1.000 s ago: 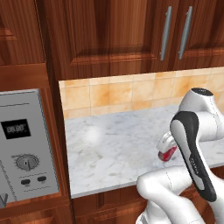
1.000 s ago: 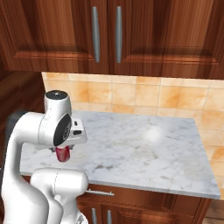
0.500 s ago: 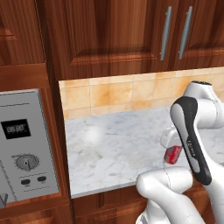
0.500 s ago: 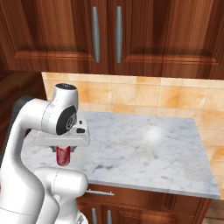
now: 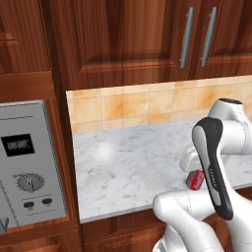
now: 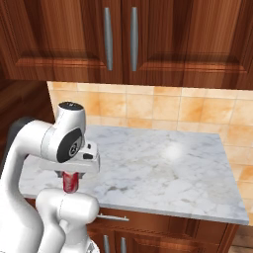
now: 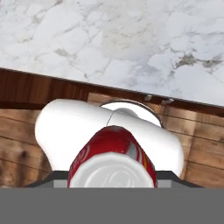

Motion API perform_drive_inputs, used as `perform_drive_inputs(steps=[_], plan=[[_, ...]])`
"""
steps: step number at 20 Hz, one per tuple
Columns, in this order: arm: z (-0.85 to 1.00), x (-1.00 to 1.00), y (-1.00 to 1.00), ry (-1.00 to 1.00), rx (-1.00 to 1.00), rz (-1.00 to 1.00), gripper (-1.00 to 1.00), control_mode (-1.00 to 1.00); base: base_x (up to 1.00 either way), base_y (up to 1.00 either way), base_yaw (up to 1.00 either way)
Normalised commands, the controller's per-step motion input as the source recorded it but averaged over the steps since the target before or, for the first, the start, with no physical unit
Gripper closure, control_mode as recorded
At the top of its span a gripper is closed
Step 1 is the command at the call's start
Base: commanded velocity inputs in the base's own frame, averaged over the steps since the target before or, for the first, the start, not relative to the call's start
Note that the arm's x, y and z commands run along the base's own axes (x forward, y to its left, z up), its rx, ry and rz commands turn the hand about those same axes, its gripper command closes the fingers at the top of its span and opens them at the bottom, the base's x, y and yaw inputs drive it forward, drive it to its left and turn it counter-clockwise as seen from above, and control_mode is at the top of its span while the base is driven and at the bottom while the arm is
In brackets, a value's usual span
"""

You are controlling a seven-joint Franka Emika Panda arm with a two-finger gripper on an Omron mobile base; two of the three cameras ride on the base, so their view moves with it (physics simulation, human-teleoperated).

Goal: Four empty soda cans are scattered around the kitchen. Gather all the cans and cluster them next to the stove for recycling.

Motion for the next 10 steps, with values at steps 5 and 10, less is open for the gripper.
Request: perform_drive_inputs(steps=[5,10], plan=[[0.01,0.00,0.03,-0.02,-0.03,0.00,1.00,-1.00,0.00,0.00,0.00],[0.00,0.00,0.00,0.00,0.00,0.00,1.00,-1.00,0.00,0.00,0.00]])
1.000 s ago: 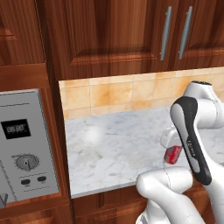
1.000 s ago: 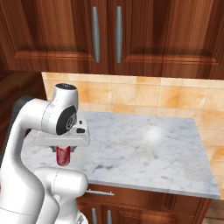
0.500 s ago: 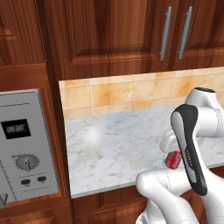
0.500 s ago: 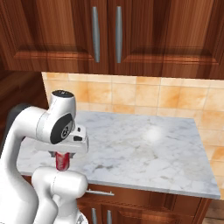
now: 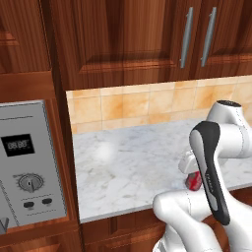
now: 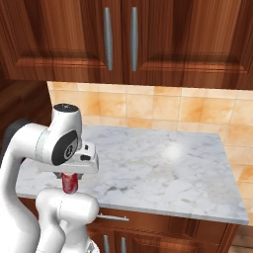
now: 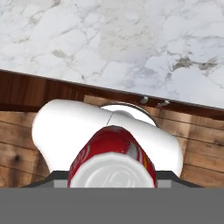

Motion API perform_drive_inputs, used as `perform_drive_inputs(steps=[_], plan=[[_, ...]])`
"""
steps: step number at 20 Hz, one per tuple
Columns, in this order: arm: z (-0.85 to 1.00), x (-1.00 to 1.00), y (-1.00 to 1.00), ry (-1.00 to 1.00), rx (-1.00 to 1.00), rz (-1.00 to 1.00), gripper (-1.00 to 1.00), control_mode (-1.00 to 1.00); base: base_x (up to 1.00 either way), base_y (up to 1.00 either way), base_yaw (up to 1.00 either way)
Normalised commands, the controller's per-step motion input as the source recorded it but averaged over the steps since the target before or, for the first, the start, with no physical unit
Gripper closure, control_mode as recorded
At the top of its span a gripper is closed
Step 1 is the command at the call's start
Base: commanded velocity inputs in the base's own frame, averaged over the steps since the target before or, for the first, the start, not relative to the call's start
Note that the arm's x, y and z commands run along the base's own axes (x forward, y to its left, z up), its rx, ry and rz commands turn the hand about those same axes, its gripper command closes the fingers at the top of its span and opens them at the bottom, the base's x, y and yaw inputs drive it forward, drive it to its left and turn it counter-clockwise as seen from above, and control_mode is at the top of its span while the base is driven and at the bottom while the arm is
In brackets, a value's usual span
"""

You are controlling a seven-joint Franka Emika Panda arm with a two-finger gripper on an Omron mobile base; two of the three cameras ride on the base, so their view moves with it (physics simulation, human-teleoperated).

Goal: Four empty soda cans are scattered around the kitchen. Gather all the cans and cluster them next to the stove for recycling.

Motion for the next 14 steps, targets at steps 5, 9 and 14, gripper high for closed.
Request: perform_drive_inputs(steps=[5,9,14], plan=[[0.00,0.00,0.00,0.00,0.00,0.00,1.00,1.00,-0.01,0.00,0.00],[0.00,0.00,0.00,0.00,0.00,0.00,1.00,1.00,-0.92,0.06,0.00],[0.00,0.00,0.00,0.00,0.00,0.00,1.00,1.00,-1.00,0.23,0.02]])
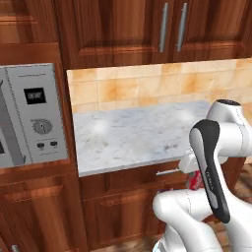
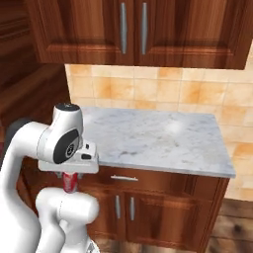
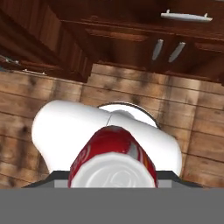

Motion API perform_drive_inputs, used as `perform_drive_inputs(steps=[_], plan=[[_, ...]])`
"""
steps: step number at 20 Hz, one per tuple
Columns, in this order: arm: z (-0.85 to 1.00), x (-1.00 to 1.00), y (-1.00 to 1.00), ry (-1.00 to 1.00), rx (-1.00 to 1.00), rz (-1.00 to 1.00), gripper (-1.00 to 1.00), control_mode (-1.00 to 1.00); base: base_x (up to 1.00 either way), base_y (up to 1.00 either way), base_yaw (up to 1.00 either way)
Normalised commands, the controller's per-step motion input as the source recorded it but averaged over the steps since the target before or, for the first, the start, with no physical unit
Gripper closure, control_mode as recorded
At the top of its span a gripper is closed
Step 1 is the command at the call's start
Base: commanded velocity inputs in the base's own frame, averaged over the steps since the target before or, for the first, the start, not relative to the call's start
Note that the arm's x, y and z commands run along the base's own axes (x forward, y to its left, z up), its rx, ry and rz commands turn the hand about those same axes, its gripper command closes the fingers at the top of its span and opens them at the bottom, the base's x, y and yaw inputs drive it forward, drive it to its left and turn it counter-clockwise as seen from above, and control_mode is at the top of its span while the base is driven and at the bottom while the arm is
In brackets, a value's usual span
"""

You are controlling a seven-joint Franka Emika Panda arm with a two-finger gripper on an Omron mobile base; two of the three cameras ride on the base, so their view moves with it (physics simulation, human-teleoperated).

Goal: Four empty soda cans are scattered around the kitchen. Gather all the cans and cluster them next to the stove for recycling.

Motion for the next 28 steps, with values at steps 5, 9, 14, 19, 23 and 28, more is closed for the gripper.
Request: perform_drive_inputs(steps=[5,9,14,19,23,28], plan=[[0.00,0.00,0.00,0.00,0.00,0.00,1.00,1.00,-0.72,1.00,0.47],[0.00,0.00,0.00,0.00,0.00,0.00,1.00,1.00,-0.15,0.97,0.76],[0.00,0.00,0.00,0.00,0.00,0.00,1.00,1.00,0.00,0.82,0.86],[0.00,0.00,0.00,0.00,0.00,0.00,1.00,1.00,0.00,0.91,0.85],[0.00,0.00,0.00,0.00,0.00,0.00,1.00,1.00,0.00,1.00,0.82],[0.00,0.00,0.00,0.00,0.00,0.00,1.00,1.00,0.35,0.99,0.67]])
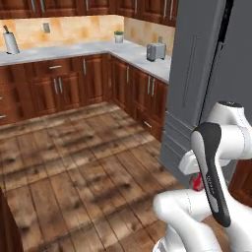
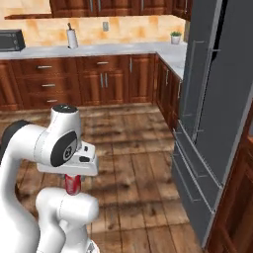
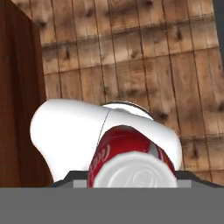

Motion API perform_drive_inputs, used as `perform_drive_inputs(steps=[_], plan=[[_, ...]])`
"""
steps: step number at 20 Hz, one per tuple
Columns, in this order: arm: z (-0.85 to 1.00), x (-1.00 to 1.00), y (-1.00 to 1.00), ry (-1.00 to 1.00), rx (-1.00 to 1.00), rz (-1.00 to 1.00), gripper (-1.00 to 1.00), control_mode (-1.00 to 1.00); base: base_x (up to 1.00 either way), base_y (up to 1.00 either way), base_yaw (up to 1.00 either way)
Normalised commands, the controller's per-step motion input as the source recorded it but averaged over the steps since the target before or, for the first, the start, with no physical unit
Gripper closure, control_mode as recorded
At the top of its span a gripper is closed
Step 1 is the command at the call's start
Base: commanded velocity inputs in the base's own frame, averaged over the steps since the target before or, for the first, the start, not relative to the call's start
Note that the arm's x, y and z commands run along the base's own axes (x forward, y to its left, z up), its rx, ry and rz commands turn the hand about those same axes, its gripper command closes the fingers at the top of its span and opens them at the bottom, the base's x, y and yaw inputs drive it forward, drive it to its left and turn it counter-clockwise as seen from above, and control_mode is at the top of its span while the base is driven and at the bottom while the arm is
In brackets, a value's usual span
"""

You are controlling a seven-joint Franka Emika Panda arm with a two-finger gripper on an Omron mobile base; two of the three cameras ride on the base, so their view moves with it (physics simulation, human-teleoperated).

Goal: Four empty soda cans are scattered around the kitchen. Gather all the cans and cluster them next to the stove for recycling.

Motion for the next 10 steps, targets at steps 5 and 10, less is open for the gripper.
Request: perform_drive_inputs(steps=[5,10], plan=[[0.00,0.00,0.00,0.00,0.00,0.00,1.00,1.00,0.99,0.64,0.36],[0.00,0.00,0.00,0.00,0.00,0.00,1.00,1.00,1.00,0.37,0.26]])
